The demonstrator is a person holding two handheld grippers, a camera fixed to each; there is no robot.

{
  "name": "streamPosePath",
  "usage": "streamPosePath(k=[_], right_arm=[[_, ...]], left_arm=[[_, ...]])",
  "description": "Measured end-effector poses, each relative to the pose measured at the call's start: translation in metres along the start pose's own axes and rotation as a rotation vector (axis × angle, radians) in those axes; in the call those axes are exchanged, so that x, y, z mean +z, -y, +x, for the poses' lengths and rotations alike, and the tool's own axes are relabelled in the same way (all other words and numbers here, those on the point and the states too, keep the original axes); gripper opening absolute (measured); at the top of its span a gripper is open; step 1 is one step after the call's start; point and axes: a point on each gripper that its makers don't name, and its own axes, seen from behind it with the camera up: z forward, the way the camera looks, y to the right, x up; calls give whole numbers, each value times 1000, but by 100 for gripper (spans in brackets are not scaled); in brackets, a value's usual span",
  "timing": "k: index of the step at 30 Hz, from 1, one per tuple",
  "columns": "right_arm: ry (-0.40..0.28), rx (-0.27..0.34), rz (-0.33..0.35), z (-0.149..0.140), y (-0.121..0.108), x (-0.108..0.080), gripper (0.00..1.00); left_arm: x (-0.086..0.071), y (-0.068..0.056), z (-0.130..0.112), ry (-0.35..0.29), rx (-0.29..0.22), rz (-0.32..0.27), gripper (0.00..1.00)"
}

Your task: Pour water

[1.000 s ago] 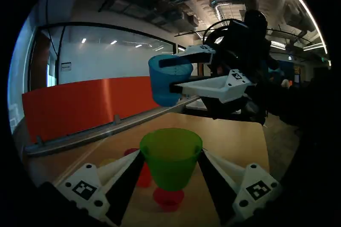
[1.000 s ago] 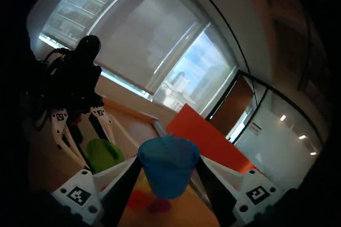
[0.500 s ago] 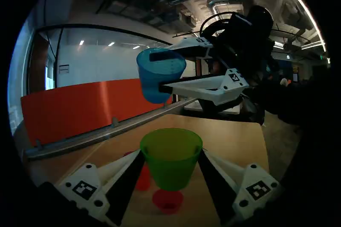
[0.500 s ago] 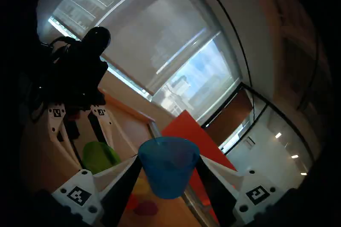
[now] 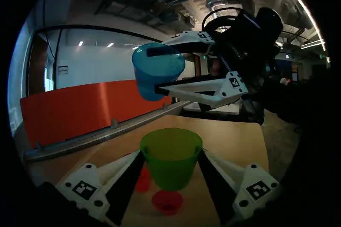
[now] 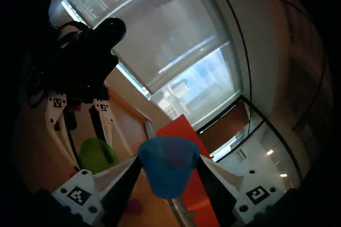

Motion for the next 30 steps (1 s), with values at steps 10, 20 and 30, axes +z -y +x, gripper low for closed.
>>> streamPosePath(k=[10,20,30], right_arm=[[4,-62,-5,2,0,0,90],[3,-135,-15,7,-1,-2,90],[9,-178,-32,6,-4,-2,90]], left_arm=[[2,2,3,-7,-2,1,85],[2,5,9,-11,-3,0,85],[5,4,8,-8,-1,-8,85]])
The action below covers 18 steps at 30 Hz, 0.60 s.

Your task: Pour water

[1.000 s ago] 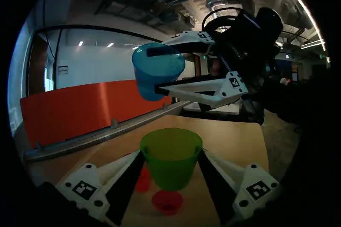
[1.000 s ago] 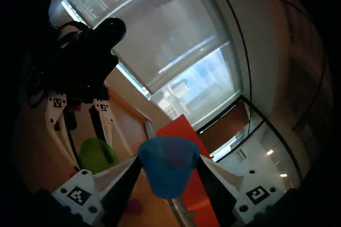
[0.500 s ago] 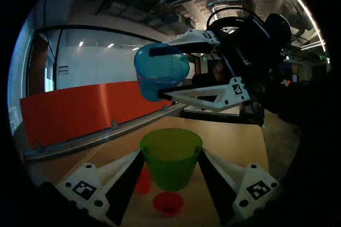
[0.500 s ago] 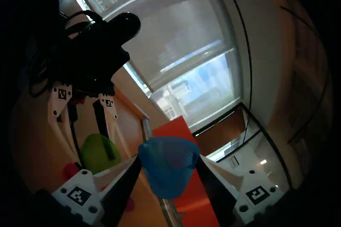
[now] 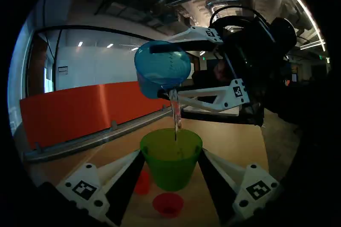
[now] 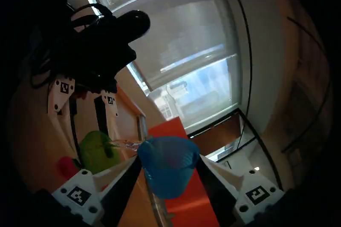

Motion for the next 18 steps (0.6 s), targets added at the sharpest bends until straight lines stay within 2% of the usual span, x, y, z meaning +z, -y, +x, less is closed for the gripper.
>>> streamPosePath(k=[18], right_arm=[[7,-74,-20,-3,-7,0,90]], left_arm=[[3,-7,-1,6,8,-14,85]])
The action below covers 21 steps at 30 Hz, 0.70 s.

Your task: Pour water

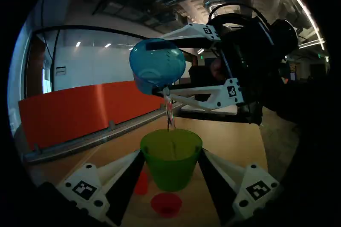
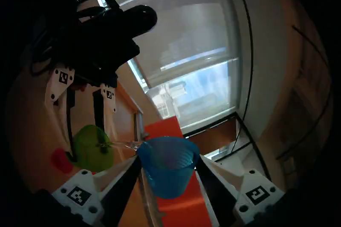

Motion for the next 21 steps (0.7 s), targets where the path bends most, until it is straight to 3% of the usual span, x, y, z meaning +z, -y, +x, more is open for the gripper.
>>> streamPosePath(k=[21], right_arm=[[10,-110,-27,1,-11,-3,90]], left_arm=[[-3,-3,0,-1,-3,-2,85]])
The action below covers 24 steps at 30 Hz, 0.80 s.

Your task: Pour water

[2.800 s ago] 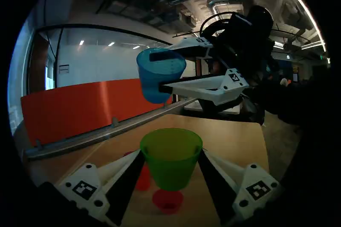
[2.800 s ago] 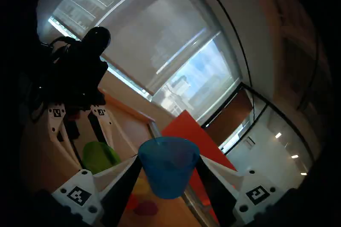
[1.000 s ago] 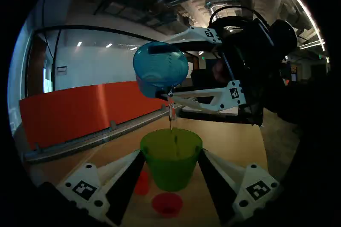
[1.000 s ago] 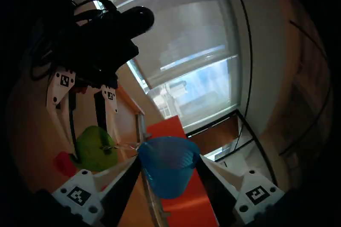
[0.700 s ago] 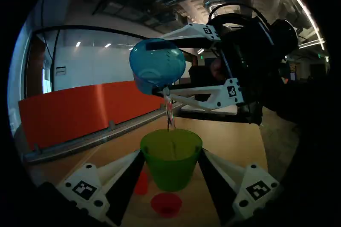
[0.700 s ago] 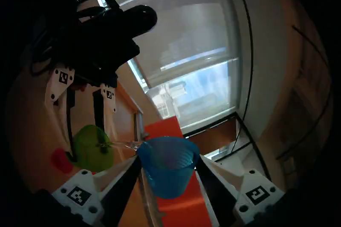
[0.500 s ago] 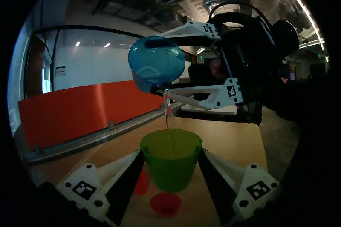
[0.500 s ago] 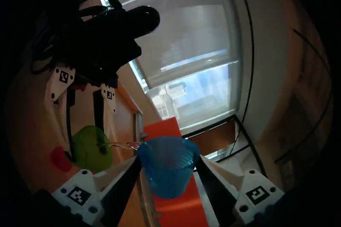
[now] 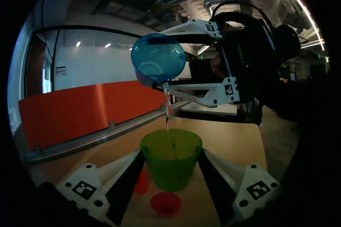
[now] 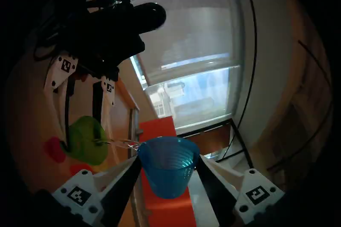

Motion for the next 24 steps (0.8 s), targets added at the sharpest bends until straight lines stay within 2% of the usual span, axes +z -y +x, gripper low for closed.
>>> streamPosePath(k=[24], right_arm=[[-2,-109,-36,8,-18,-3,90]], left_arm=[[-3,-5,4,-8,5,-6,85]])
